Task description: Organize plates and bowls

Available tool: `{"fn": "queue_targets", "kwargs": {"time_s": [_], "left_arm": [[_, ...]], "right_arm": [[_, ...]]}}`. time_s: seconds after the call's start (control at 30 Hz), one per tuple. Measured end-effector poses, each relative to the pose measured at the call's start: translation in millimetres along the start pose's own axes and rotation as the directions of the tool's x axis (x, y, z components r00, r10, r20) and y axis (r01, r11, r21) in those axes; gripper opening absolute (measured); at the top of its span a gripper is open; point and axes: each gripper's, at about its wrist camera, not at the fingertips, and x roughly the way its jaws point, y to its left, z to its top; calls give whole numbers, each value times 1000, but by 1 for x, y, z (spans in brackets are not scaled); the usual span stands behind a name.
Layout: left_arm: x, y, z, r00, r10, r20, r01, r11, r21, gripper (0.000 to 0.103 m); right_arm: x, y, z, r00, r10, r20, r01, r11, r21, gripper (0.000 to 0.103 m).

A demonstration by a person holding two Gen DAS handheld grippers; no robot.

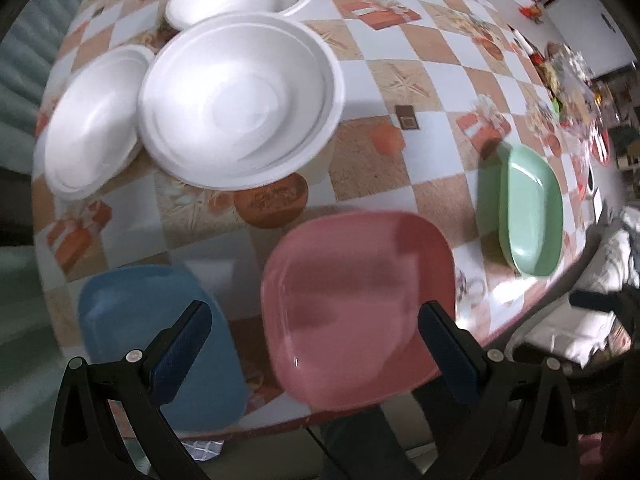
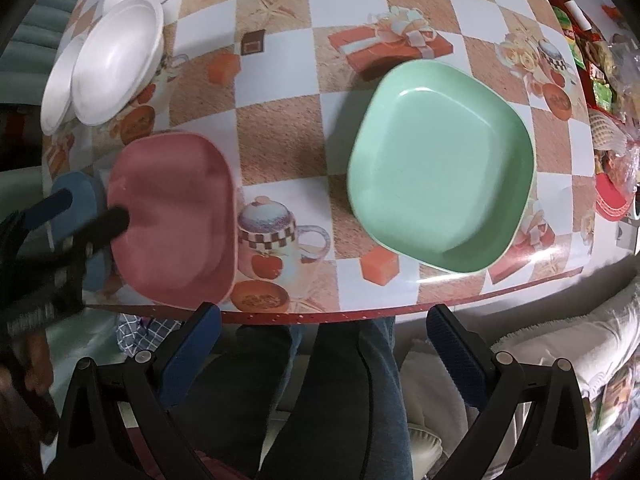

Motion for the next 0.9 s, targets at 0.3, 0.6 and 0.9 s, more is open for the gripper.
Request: {"fn": "queue_targets", "kwargs": {"time_s": [0.3, 0.6, 0.9], "left_arm": [[18, 0, 12, 998, -58, 7, 58, 998, -8, 103], [30, 23, -10, 995, -78, -62, 76, 996, -37, 103], [24, 32, -18, 998, -26, -53, 25, 1000, -17, 103]], "right_arm": [[6, 1, -5, 999, -33, -14, 33, 999, -19, 103], [7, 4, 2, 999, -35, -21, 34, 999, -23, 103], [23, 25, 10, 999, 26, -22, -27, 999, -20, 103]]}}
